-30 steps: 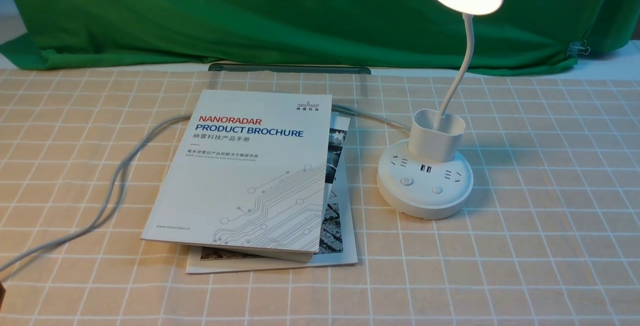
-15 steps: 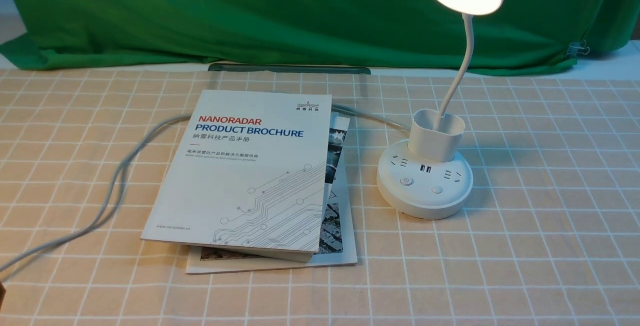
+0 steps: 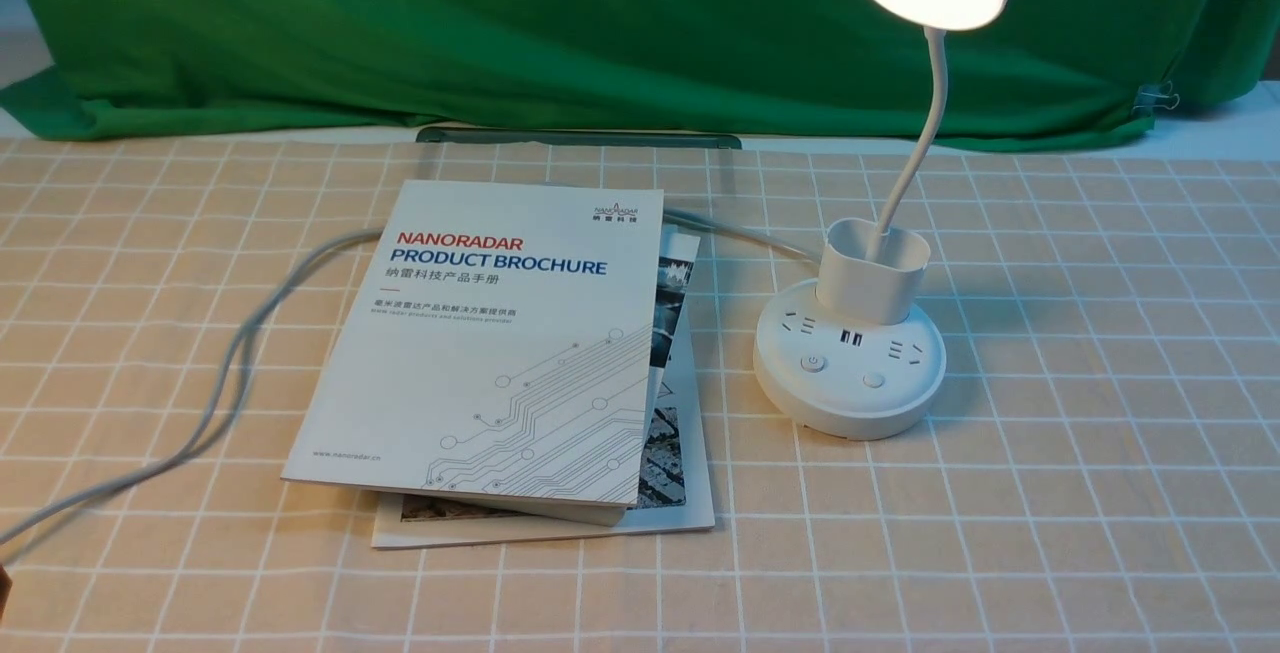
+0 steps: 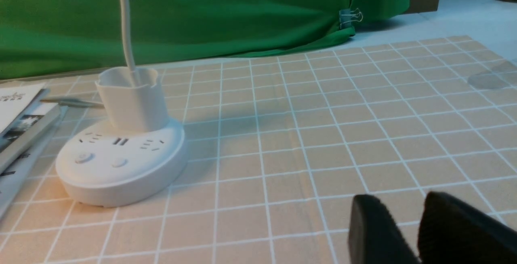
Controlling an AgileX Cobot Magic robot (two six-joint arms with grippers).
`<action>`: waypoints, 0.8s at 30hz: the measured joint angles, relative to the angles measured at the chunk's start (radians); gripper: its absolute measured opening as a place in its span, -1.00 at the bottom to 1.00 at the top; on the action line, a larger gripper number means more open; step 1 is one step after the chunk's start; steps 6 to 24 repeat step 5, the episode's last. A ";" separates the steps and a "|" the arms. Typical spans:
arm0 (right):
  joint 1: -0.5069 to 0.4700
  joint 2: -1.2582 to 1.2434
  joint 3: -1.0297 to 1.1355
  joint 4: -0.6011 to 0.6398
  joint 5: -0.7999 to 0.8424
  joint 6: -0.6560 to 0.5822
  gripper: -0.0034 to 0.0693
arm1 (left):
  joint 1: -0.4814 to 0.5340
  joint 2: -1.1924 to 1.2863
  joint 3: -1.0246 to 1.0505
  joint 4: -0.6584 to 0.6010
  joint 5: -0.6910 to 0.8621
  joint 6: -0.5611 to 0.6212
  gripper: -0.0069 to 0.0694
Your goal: Turn on the table lamp on the light coffee tablecloth with your hand.
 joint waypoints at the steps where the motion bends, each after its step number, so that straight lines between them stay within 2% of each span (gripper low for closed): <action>1: 0.000 0.000 0.000 0.000 0.000 0.000 -0.26 | 0.000 0.000 0.000 0.000 0.000 0.000 -0.76; 24: 0.000 0.000 0.000 0.000 0.000 -0.001 -0.26 | 0.000 0.000 0.000 0.000 0.000 0.000 -0.76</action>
